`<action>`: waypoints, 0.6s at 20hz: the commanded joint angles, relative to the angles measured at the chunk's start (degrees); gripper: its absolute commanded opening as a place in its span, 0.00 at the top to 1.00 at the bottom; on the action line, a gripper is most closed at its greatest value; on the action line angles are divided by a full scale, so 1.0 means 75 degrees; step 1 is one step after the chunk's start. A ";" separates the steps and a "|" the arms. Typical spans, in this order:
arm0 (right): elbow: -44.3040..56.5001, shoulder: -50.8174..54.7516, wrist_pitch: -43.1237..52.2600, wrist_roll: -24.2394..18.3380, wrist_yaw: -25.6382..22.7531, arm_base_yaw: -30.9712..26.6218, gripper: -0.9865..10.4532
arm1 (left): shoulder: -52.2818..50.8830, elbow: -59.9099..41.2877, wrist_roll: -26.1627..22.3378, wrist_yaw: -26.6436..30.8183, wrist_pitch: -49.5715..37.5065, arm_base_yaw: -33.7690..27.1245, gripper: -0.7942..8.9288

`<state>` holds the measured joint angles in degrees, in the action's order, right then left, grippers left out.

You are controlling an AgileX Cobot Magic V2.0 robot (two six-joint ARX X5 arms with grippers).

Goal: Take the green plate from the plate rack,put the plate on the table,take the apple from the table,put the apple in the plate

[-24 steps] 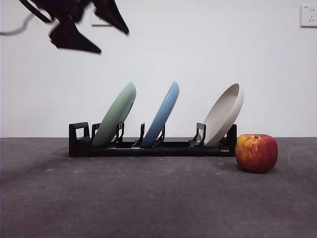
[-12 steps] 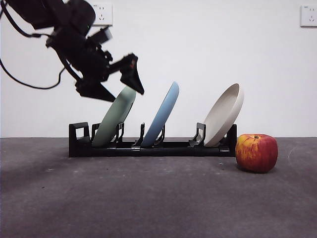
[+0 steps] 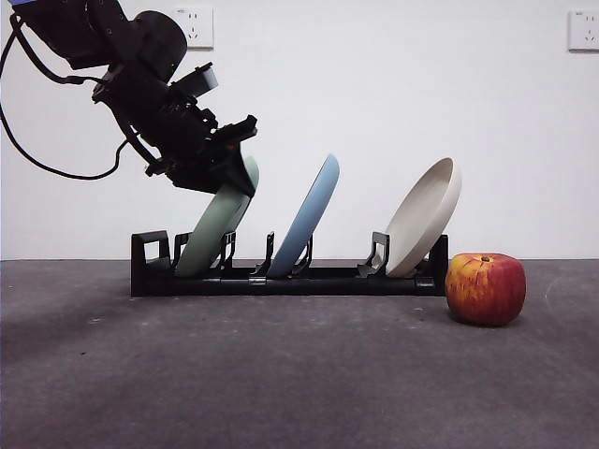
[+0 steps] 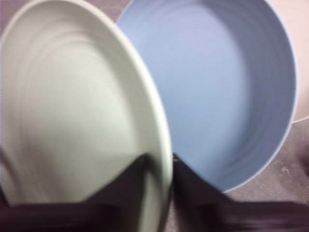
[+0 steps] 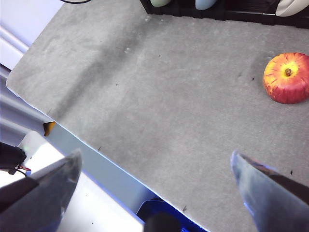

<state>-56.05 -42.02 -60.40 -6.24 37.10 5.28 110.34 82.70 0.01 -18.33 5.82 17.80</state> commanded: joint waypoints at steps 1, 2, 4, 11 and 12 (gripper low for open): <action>-0.0009 0.0003 0.0032 0.0023 0.0006 0.0015 0.31 | 0.0017 -0.0003 0.0006 -0.0277 -0.0023 0.0029 0.93; -0.0009 0.0003 0.0032 0.0023 0.0006 0.0015 0.31 | 0.0009 -0.0003 0.0041 -0.0391 -0.0023 0.0026 0.93; -0.0009 0.0003 0.0032 0.0023 0.0006 0.0015 0.31 | -0.0041 -0.0003 0.0099 -0.0391 0.0009 0.0020 0.93; -0.0009 0.0003 0.0032 0.0023 0.0009 0.0015 0.31 | -0.0769 -0.0003 0.0230 -0.0364 0.0131 0.0012 0.93; -0.0009 0.0003 0.0032 0.0023 0.0009 0.0015 0.31 | -0.0933 -0.0003 0.0227 -0.0356 0.0152 0.0006 0.93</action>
<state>-56.05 -42.04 -60.40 -6.24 37.12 5.28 103.74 82.91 1.54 -20.21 7.68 17.43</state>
